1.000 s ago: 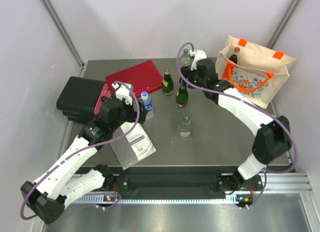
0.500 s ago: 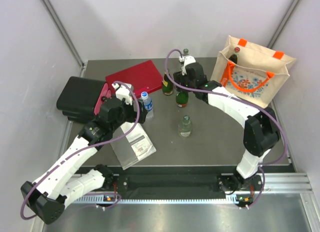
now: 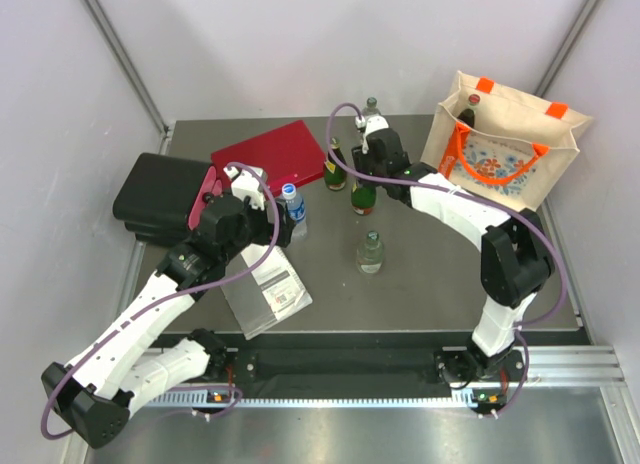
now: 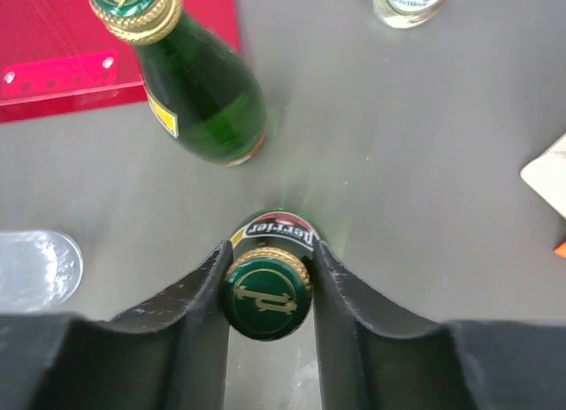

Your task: Place the beverage into the canvas bag

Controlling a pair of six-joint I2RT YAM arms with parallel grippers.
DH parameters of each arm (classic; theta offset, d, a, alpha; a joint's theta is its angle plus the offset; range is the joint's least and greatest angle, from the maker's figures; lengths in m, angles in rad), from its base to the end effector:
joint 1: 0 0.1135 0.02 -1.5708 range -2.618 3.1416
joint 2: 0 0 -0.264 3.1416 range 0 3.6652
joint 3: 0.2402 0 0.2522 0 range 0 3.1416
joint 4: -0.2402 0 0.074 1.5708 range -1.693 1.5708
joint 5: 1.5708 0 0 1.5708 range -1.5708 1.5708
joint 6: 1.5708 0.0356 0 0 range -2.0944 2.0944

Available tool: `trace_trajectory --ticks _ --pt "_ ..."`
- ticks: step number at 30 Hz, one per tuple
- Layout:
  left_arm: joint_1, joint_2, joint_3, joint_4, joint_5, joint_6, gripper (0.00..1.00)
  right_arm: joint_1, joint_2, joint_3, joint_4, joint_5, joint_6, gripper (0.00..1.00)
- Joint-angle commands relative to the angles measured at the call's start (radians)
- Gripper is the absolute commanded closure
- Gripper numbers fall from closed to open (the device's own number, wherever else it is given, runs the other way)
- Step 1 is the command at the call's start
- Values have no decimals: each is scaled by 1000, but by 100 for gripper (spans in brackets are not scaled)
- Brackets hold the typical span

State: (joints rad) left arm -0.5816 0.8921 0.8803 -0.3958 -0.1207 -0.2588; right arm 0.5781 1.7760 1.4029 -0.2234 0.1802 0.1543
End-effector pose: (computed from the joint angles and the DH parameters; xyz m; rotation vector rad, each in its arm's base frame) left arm 0.1697 -0.1065 0.3328 0.2428 1.9854 -0.4258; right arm 0.3502 0.2209 0.2773 -0.3536 2.1361 0.2278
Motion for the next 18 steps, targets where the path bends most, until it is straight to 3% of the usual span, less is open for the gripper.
trace_trajectory --ticks 1,3,7,18 --pt "-4 -10 2 49 1 13 6 19 -36 8 58 25 -15 74" --pt "-3 -12 2 51 -2 13 6 19 -52 -5 59 41 -19 87" --pt "-3 -10 2 51 3 13 6 17 -104 -25 49 62 -21 100" --pt "-3 -13 2 49 4 13 6 -55 -234 11 -109 35 -18 100"
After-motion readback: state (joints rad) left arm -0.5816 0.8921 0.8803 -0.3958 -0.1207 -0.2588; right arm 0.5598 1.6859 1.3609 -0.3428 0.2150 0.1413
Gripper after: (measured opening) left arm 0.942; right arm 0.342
